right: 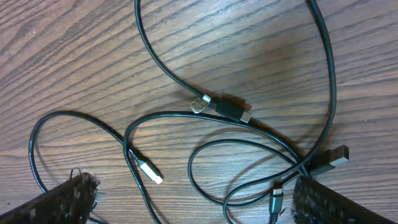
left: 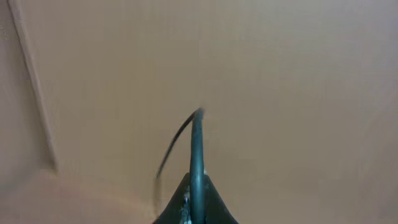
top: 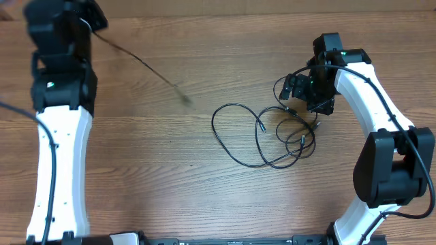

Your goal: Untangle cables

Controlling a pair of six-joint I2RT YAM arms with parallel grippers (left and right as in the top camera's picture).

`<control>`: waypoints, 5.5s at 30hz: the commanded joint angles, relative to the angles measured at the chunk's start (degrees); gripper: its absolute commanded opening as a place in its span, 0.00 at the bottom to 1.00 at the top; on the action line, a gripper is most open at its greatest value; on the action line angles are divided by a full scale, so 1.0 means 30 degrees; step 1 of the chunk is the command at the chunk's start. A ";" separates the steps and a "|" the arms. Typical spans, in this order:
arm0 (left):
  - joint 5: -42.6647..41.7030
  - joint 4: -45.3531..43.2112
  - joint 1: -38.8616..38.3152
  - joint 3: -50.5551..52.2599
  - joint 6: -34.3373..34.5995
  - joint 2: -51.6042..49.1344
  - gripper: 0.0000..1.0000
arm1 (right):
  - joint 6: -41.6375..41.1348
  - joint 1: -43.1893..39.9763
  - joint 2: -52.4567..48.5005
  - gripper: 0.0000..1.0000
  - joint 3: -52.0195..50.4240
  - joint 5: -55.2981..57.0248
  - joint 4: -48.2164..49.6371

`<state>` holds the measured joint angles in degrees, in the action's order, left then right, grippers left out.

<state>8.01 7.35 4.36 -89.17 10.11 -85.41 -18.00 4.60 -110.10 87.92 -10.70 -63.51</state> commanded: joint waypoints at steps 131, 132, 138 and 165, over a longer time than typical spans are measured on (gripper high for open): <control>-0.5435 0.6375 -1.3209 0.8102 0.0787 -0.7446 0.22 | 0.0095 0.0066 0.0153 1.00 0.0146 -0.0175 0.0066; -0.5406 0.6353 -1.3231 0.8102 0.0780 -0.7446 0.24 | 0.0095 0.0066 0.0153 1.00 0.0146 -0.0182 0.0066; -0.5304 0.6317 -1.3216 0.8102 0.0787 -0.7446 0.25 | 0.0095 0.0066 0.0153 1.00 0.0146 -0.0182 0.0066; -0.5013 0.6244 -1.3216 0.8102 0.0787 -0.7446 0.29 | 0.0095 0.0066 0.0153 1.00 0.0146 -0.0182 0.0066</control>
<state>-7.84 26.26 -35.27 -65.28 12.10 -107.04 -17.98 4.60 -110.10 87.92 -10.72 -63.48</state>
